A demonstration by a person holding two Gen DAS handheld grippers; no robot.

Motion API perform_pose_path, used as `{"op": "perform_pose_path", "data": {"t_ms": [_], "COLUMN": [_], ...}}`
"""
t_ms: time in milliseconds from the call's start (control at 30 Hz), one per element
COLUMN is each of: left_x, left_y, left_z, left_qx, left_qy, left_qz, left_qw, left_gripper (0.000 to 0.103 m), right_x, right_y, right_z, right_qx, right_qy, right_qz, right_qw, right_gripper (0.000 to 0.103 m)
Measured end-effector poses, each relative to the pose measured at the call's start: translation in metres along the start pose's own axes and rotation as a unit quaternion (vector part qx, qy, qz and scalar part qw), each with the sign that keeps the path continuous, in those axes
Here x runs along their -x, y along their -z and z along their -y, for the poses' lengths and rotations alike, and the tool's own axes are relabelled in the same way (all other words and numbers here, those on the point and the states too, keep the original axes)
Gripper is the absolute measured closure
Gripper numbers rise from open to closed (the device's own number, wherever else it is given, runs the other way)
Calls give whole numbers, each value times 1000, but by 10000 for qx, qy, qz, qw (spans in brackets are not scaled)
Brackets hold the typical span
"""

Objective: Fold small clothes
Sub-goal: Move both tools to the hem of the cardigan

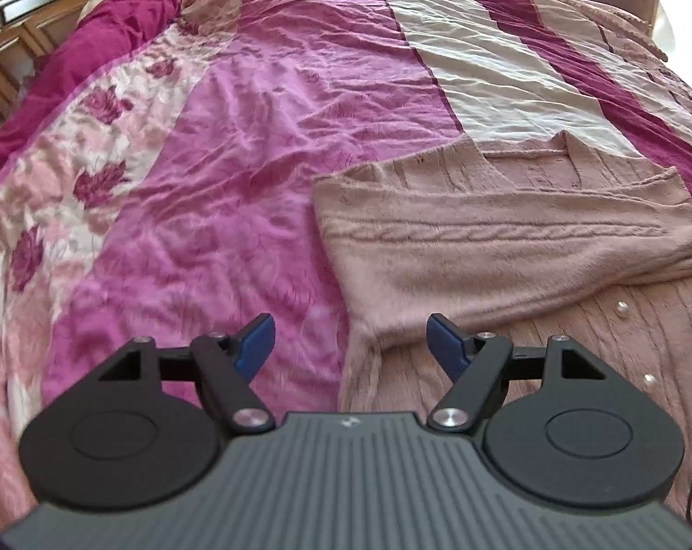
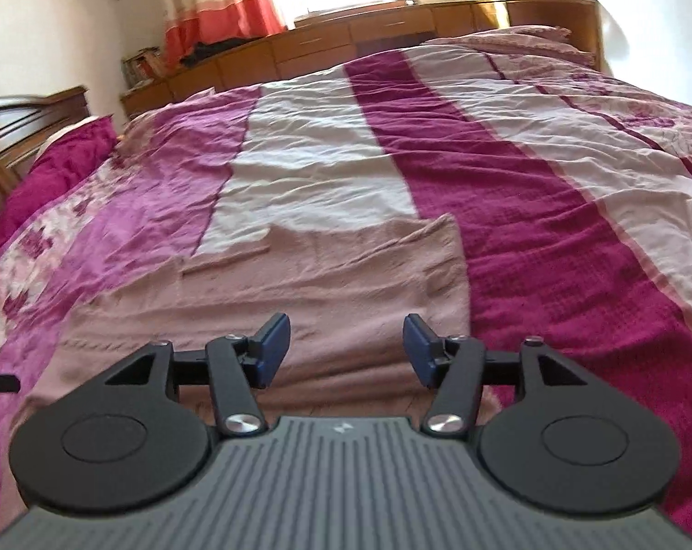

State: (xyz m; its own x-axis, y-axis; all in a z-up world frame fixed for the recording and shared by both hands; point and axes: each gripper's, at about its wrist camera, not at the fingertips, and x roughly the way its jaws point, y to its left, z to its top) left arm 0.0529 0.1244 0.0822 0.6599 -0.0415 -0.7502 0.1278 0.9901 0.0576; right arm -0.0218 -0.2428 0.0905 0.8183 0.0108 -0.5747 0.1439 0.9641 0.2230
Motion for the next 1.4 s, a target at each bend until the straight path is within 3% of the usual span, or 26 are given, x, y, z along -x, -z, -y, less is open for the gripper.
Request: {"op": "perform_pose_path", "data": {"t_ms": [300, 533, 867, 1133, 1400], "left_x": [37, 49, 37, 26, 27], "left_y": [38, 72, 104, 115, 118], "left_z": [-5, -3, 6, 8, 8], "left_qx": [67, 24, 299, 431, 297], "left_qy": [37, -83, 299, 245, 433], "left_qz": [-325, -649, -1003, -1084, -1102], "left_qw": [9994, 9979, 9941, 9929, 9925], "left_gripper": [29, 29, 29, 29, 30], "right_x": [47, 66, 86, 91, 66], "right_y": [30, 52, 70, 89, 101], "right_z": [-2, 12, 34, 11, 26], "right_qx": [159, 227, 47, 697, 324], "right_qy": [-114, 227, 533, 450, 418], "right_qz": [-182, -481, -903, -1476, -2244], "right_qw": [9996, 9983, 9945, 9856, 9731], "right_gripper": [36, 32, 29, 29, 29]}}
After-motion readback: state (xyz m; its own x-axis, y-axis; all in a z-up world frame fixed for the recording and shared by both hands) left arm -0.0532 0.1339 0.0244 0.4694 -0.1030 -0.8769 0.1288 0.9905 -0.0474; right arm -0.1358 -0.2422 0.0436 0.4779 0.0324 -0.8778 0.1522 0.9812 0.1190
